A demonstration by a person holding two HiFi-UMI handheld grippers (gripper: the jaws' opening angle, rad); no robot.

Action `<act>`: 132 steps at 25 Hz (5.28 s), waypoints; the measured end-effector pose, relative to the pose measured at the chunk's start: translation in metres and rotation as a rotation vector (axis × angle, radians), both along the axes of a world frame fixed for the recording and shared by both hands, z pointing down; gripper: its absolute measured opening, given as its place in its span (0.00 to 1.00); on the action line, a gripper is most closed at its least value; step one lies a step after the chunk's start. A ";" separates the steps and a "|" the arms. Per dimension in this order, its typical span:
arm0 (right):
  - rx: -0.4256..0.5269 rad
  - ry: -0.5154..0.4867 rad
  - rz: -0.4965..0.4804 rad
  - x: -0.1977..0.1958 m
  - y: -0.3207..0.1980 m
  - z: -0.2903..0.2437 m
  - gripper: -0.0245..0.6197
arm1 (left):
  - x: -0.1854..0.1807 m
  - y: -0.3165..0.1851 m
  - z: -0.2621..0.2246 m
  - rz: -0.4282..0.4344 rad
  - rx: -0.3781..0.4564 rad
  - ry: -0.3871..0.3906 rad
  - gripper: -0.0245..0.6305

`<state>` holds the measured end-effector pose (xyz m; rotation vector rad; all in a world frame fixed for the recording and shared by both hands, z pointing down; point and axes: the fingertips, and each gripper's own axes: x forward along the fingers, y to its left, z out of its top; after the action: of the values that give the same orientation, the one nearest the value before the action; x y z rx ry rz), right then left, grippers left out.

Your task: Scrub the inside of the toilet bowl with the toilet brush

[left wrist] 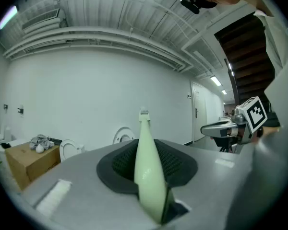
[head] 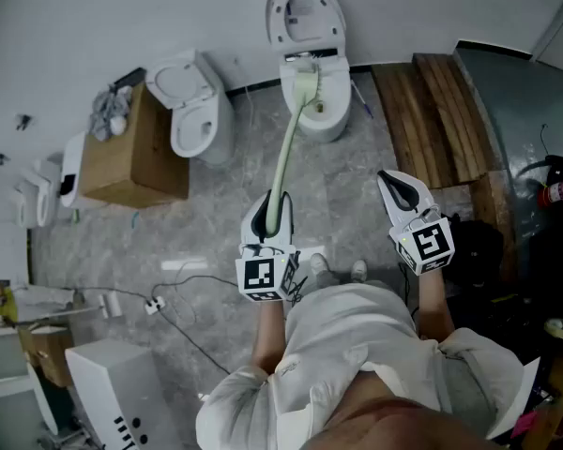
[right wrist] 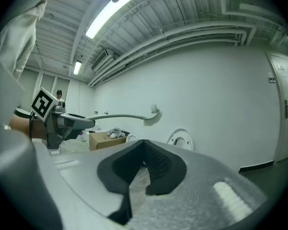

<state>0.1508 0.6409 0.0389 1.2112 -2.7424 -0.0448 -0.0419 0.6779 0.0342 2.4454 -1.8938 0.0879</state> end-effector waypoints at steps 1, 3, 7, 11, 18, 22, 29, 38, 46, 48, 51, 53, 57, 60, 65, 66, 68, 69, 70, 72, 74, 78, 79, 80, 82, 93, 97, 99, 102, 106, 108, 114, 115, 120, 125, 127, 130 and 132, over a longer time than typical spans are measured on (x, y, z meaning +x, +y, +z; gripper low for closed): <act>0.000 -0.001 0.002 0.006 0.001 0.001 0.04 | 0.007 0.002 0.000 0.001 0.000 0.000 0.21; 0.000 -0.010 0.006 0.018 0.004 0.002 0.04 | 0.020 0.006 0.002 0.004 -0.002 -0.002 0.21; -0.003 -0.036 0.004 0.032 0.008 0.004 0.04 | 0.038 0.011 0.001 0.008 -0.002 -0.018 0.21; 0.004 -0.030 -0.020 0.028 0.005 0.005 0.04 | 0.037 0.004 -0.001 -0.004 0.005 -0.015 0.21; 0.009 -0.013 -0.028 0.019 -0.030 0.005 0.04 | 0.030 -0.035 0.004 -0.006 0.002 -0.001 0.21; 0.001 0.002 -0.010 0.009 -0.067 0.012 0.04 | 0.021 -0.071 0.007 0.011 -0.001 0.009 0.21; 0.009 0.025 -0.011 -0.030 -0.139 0.007 0.04 | -0.015 -0.148 0.006 0.019 -0.019 0.011 0.21; 0.008 0.045 0.002 -0.074 -0.205 0.007 0.04 | -0.055 -0.221 0.004 0.044 -0.009 0.028 0.21; -0.002 0.049 0.032 -0.087 -0.241 0.011 0.04 | -0.071 -0.265 0.009 0.057 -0.019 0.039 0.21; -0.010 0.049 0.037 -0.088 -0.250 0.014 0.04 | -0.071 -0.274 0.010 0.063 -0.021 0.039 0.21; -0.016 0.046 0.038 -0.091 -0.266 0.017 0.04 | -0.071 -0.292 0.012 0.078 -0.019 0.037 0.21; -0.021 0.043 0.036 -0.093 -0.278 0.020 0.04 | -0.071 -0.303 0.015 0.081 -0.023 0.032 0.21; -0.030 0.038 0.027 -0.095 -0.306 0.025 0.04 | -0.072 -0.330 0.017 0.074 -0.029 0.035 0.21; -0.043 0.035 0.019 -0.097 -0.334 0.029 0.04 | -0.074 -0.356 0.018 0.073 -0.030 0.042 0.21; -0.071 0.045 0.000 -0.096 -0.388 0.034 0.04 | -0.070 -0.409 0.019 0.074 -0.021 0.065 0.21; -0.078 0.045 -0.003 -0.094 -0.399 0.034 0.04 | -0.068 -0.420 0.019 0.076 -0.019 0.071 0.21; -0.091 0.046 -0.010 -0.091 -0.423 0.036 0.04 | -0.064 -0.442 0.021 0.077 -0.024 0.077 0.21; -0.099 0.048 -0.013 -0.089 -0.435 0.037 0.04 | -0.061 -0.452 0.023 0.076 -0.032 0.076 0.21; -0.108 0.051 -0.015 -0.087 -0.447 0.039 0.04 | -0.059 -0.463 0.026 0.076 -0.040 0.075 0.21; -0.129 0.056 -0.022 -0.083 -0.470 0.046 0.04 | -0.054 -0.482 0.033 0.074 -0.061 0.076 0.21; -0.151 0.056 -0.034 -0.079 -0.491 0.054 0.04 | -0.048 -0.500 0.042 0.070 -0.084 0.078 0.21; -0.199 0.041 -0.073 -0.075 -0.527 0.071 0.04 | -0.037 -0.533 0.063 0.059 -0.133 0.075 0.21; -0.213 0.041 -0.081 -0.075 -0.535 0.076 0.04 | -0.035 -0.540 0.070 0.056 -0.149 0.074 0.21; -0.228 0.040 -0.089 -0.075 -0.542 0.081 0.04 | -0.035 -0.546 0.076 0.054 -0.167 0.072 0.21; -0.255 0.036 -0.106 -0.075 -0.555 0.091 0.04 | -0.033 -0.557 0.088 0.050 -0.197 0.062 0.21; -0.384 0.043 -0.150 -0.073 -0.598 0.158 0.04 | -0.031 -0.594 0.157 0.049 -0.301 -0.011 0.21; -0.408 0.044 -0.159 -0.078 -0.606 0.177 0.04 | -0.033 -0.601 0.189 0.073 -0.357 -0.035 0.21; -0.417 0.045 -0.158 -0.079 -0.609 0.189 0.04 | -0.033 -0.605 0.205 0.081 -0.379 -0.041 0.21; -0.439 0.057 -0.150 -0.083 -0.612 0.210 0.04 | -0.034 -0.611 0.232 0.094 -0.412 -0.039 0.21; -0.480 0.072 -0.124 -0.084 -0.615 0.240 0.04 | -0.037 -0.613 0.275 0.131 -0.492 -0.042 0.21; -0.505 0.088 -0.108 -0.084 -0.616 0.258 0.04 | -0.040 -0.617 0.298 0.142 -0.516 -0.034 0.21; -0.579 0.107 -0.042 -0.088 -0.618 0.307 0.04 | -0.054 -0.621 0.362 0.136 -0.592 -0.027 0.21; -0.589 0.107 -0.033 -0.090 -0.619 0.315 0.04 | -0.057 -0.621 0.371 0.132 -0.602 -0.024 0.21; -0.628 0.123 -0.009 -0.101 -0.625 0.354 0.04 | -0.070 -0.625 0.416 0.127 -0.651 0.003 0.21; -0.642 0.147 0.013 -0.117 -0.629 0.385 0.04 | -0.073 -0.627 0.456 0.157 -0.694 0.013 0.21; -0.647 0.153 0.016 -0.121 -0.629 0.395 0.04 | -0.071 -0.630 0.471 0.158 -0.708 0.020 0.21; -0.661 0.156 0.021 -0.124 -0.630 0.407 0.04 | -0.064 -0.636 0.493 0.156 -0.733 0.027 0.21; -0.669 0.161 0.023 -0.124 -0.631 0.415 0.04 | -0.057 -0.640 0.508 0.159 -0.755 0.029 0.21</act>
<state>0.0268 0.0098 0.4536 0.9819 -2.2980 0.6842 -0.0989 0.0382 0.5420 2.0272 -1.3012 0.6363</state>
